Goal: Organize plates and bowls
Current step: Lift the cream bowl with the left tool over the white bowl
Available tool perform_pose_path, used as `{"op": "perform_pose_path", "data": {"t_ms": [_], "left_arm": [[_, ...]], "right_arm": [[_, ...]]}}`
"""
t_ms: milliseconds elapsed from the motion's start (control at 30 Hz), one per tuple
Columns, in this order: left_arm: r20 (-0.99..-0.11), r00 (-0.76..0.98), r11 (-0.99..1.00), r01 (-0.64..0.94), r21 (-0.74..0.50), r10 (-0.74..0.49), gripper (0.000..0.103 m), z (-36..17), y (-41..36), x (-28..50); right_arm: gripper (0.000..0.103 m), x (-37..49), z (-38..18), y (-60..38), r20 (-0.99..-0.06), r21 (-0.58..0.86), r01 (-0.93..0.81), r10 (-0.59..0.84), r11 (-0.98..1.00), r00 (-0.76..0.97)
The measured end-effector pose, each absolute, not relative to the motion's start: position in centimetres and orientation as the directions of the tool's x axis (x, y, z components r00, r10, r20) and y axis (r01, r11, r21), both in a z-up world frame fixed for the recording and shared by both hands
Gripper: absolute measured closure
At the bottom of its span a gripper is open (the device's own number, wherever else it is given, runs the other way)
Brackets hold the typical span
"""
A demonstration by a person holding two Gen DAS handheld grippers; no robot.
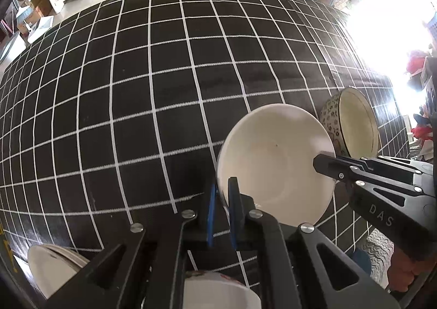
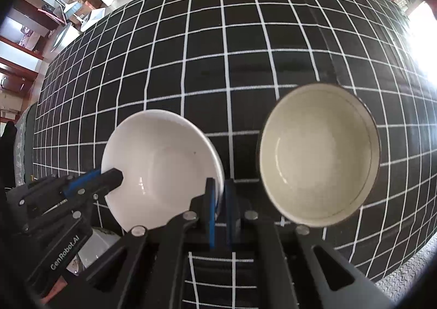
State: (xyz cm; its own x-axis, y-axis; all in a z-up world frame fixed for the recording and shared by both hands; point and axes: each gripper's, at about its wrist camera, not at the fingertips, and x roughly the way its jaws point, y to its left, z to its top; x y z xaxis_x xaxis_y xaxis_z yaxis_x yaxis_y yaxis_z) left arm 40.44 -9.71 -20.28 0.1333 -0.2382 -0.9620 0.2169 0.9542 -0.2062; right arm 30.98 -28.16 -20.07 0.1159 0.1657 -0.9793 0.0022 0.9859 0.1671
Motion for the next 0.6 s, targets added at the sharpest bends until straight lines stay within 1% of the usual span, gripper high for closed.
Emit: {"op": "perform_pose_path", "data": {"t_ms": [267, 600], "left_arm": [[-0.958, 0.153, 0.954, 0.218, -0.208, -0.244, 0.096, -19.6, -10.2, 37.3], [-0.946, 0.213, 0.959, 0.199, -0.203, -0.245, 0.096, -16.5, -9.5, 33.5]], "right_arm": [[0.094, 28.6, -16.8, -28.1, -0.976, 0.153, -0.008, 0.152, 0.988, 0.158], [0.094, 25.2, -13.8, -27.0, -0.968, 0.154, -0.031, 0.157, 0.988, 0.198]]}}
